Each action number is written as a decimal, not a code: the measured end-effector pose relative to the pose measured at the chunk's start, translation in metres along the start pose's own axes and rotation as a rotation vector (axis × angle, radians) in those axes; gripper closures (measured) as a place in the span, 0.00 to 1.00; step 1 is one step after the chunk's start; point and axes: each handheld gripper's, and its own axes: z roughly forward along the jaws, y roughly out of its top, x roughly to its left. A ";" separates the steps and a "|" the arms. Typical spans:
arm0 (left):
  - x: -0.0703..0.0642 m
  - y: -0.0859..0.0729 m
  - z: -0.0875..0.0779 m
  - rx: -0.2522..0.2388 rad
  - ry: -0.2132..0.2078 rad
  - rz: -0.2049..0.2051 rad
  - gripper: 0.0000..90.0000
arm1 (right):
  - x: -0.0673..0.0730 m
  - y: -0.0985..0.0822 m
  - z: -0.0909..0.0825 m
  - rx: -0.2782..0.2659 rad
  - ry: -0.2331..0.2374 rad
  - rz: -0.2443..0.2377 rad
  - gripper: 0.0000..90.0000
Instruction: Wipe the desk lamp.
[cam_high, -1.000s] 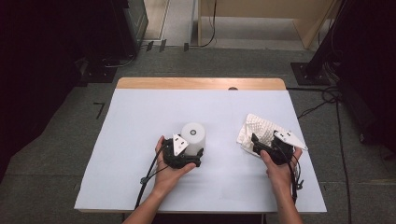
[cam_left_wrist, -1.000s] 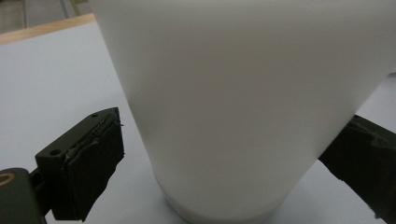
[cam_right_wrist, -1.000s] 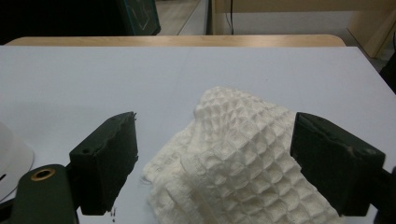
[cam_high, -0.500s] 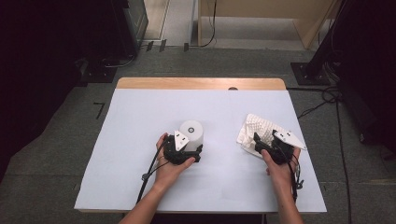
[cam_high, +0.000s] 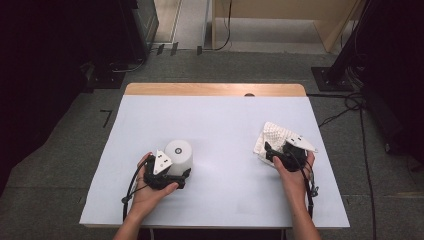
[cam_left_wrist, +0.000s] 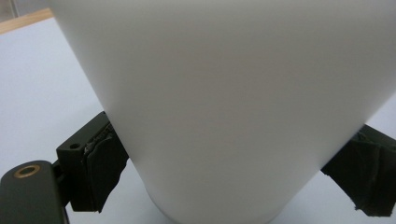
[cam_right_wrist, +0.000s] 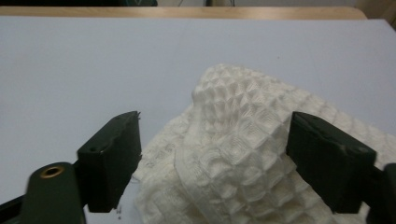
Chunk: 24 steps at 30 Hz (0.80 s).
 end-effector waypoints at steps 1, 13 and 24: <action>0.000 -0.001 -0.001 0.000 -0.010 0.004 0.09 | 0.001 0.000 0.003 0.008 -0.001 0.000 0.17; 0.000 -0.009 0.015 -0.050 -0.035 -0.052 0.09 | 0.007 -0.012 0.037 0.186 -0.045 -0.021 0.06; -0.003 -0.011 0.011 -0.096 -0.032 -0.082 0.08 | 0.000 -0.016 0.025 0.173 -0.086 -0.082 0.66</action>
